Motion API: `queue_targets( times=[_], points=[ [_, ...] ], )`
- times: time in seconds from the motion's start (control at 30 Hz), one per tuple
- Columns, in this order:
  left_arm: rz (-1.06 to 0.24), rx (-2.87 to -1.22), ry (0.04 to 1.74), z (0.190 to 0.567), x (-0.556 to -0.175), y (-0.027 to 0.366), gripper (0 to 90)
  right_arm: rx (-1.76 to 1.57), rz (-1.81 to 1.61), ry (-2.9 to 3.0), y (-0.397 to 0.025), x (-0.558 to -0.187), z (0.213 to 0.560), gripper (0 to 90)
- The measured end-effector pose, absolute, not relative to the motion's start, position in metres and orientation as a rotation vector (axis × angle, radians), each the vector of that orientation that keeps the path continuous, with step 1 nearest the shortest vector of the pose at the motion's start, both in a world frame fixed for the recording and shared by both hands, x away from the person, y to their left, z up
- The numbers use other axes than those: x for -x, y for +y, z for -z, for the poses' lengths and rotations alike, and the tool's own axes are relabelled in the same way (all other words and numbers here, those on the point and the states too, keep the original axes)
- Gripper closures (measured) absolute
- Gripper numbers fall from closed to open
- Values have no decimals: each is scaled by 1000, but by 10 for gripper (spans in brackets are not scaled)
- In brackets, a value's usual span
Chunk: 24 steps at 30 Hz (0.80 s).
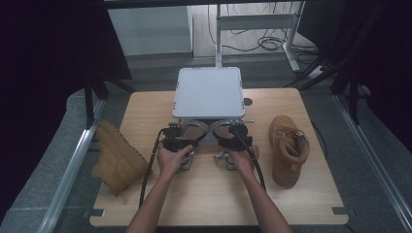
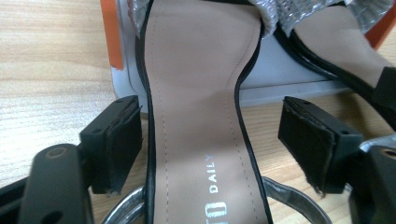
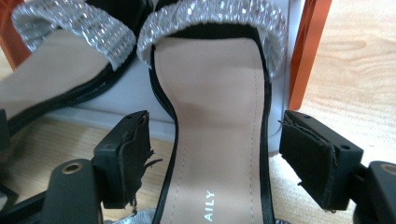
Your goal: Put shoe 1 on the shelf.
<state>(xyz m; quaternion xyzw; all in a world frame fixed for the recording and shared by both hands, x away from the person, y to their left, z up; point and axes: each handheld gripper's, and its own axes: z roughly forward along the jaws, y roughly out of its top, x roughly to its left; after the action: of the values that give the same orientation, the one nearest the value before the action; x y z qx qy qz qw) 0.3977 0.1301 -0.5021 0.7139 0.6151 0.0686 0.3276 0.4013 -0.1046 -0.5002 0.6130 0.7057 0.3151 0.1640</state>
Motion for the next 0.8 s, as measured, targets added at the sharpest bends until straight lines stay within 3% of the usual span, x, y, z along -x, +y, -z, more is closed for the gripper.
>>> queue_targets(
  times=[0.8],
  points=[
    [-199, -1883, 1487, 481, -378, 146, 228, -1598, -928, 2146, -114, -387, 474, 263]
  ],
)
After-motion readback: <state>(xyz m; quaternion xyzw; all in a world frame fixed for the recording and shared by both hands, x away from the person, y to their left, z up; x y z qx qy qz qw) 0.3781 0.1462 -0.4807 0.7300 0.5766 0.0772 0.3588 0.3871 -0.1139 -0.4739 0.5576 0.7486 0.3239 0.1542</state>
